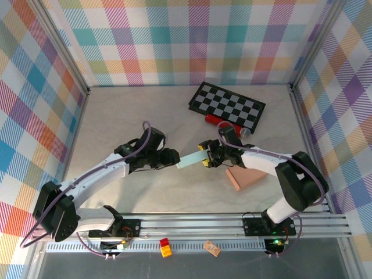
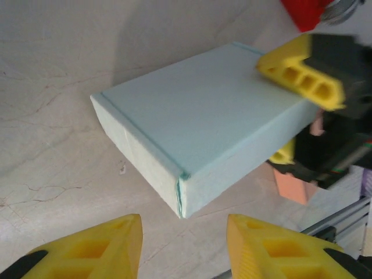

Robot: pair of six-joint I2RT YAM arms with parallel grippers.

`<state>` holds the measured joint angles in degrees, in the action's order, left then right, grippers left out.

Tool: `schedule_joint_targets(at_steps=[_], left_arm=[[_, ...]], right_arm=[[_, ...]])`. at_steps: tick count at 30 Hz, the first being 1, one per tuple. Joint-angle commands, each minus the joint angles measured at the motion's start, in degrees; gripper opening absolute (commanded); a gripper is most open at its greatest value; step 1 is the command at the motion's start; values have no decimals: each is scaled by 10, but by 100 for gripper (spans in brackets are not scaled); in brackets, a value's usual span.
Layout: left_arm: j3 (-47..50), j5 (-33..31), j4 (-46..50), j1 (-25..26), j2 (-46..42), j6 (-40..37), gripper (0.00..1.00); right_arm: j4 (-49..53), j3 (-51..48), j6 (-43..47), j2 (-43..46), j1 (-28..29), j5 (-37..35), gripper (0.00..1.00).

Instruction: Fold the paper box

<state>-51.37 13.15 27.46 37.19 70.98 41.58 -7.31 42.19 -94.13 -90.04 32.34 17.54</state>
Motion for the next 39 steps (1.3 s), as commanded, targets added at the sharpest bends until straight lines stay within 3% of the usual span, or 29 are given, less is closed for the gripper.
schedule_joint_targets(at_steps=[1,5,9,13,17,22,25,33,39], left_arm=[[-15,-10,17,-20,-34,13,43],[-3,-10,-10,-42,-61,16,43],[2,-8,-35,-45,-85,6,43],[3,-21,-20,-47,-103,-8,44],[9,-20,-18,-49,-107,-8,43],[8,-14,-19,-49,-107,-13,43],[8,-10,-15,-49,-106,-19,43],[16,-1,13,-49,-120,-32,43],[18,-16,43,-50,-144,-40,45]], right_arm=[[-161,-17,44,-41,1,19,59],[-266,-25,48,-96,2,40,57],[-264,-30,56,-99,2,36,60],[-161,-14,77,-80,2,33,70],[13,38,103,-74,2,52,80],[273,128,153,-63,1,61,88],[380,148,169,-44,1,43,90],[463,170,246,57,-2,-46,91],[513,188,377,151,-22,-134,99]])
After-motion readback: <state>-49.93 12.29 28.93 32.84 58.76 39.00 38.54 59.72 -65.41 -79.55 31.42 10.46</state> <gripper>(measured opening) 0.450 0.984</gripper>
